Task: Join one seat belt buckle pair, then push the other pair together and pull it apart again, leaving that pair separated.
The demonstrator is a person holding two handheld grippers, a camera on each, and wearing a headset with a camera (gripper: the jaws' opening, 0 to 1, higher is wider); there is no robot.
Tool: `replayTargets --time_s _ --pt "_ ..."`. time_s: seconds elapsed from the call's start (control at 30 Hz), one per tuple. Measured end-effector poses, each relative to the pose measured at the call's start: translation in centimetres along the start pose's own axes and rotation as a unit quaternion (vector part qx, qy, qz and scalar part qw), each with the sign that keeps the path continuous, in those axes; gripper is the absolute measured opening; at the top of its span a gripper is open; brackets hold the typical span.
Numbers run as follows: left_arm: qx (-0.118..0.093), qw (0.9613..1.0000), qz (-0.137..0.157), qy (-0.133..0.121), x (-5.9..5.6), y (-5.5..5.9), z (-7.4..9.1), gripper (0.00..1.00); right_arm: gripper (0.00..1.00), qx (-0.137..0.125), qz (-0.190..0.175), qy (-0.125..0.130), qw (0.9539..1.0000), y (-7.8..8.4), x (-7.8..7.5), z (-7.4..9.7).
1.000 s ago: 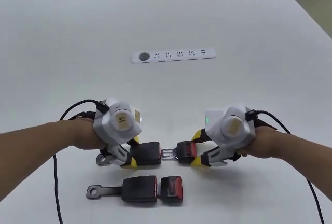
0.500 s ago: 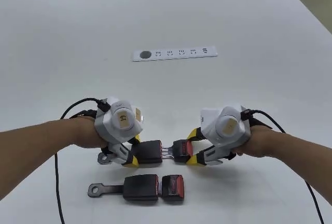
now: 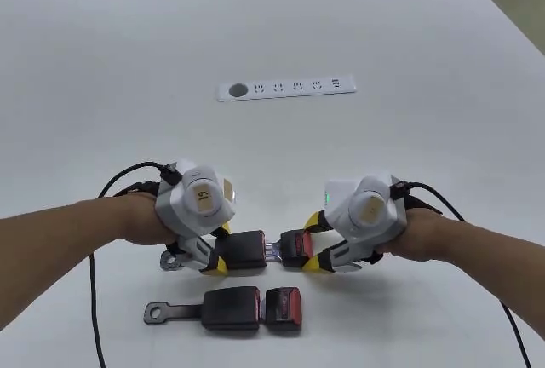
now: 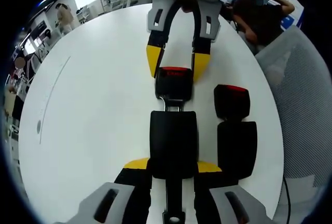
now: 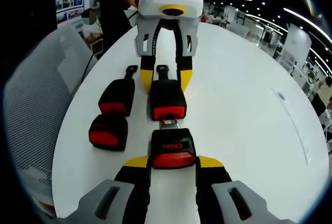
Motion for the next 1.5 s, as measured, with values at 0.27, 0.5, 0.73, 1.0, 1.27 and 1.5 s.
replayTargets --time_s 0.27,0.5,0.73,1.0,1.27,1.5 --pt "-0.002 1.0000 -0.001 0.001 -0.1 -0.1 0.1 0.31 0.29 0.000 -0.003 0.000 1.0000 0.0 0.0 -0.1" --pt "-0.004 1.0000 -0.002 0.001 -0.2 -0.2 0.1 0.31 0.28 0.001 -0.010 0.001 1.0000 -0.2 0.2 -0.1" --pt "-0.002 1.0000 -0.003 0.003 -0.1 -0.1 0.1 0.30 0.28 0.001 -0.014 0.001 0.9999 -0.3 0.2 -0.1" --pt "-0.001 1.0000 -0.004 0.003 -0.1 -0.1 0.1 0.30 0.27 0.003 -0.016 0.000 0.9999 -0.3 0.2 -0.2" --pt "0.001 1.0000 -0.007 0.004 0.0 -0.1 0.0 0.30 0.27 0.004 -0.016 -0.002 0.9999 -0.5 0.1 -0.5" --pt "0.006 0.9999 -0.011 0.005 -0.1 -0.2 0.0 0.30 0.27 0.004 -0.015 -0.003 0.9999 -0.9 0.0 -0.8"
Point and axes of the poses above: the centre of the closed fingertips' face, and the gripper's own axes: z roughly backward along the fingers, x roughly to its left, y roughly out of its underside, the point moved 4 cm from there along z, roughly backward along the fingers, and after that the axes turned 1 degree about -z, right-handed, at the moved point
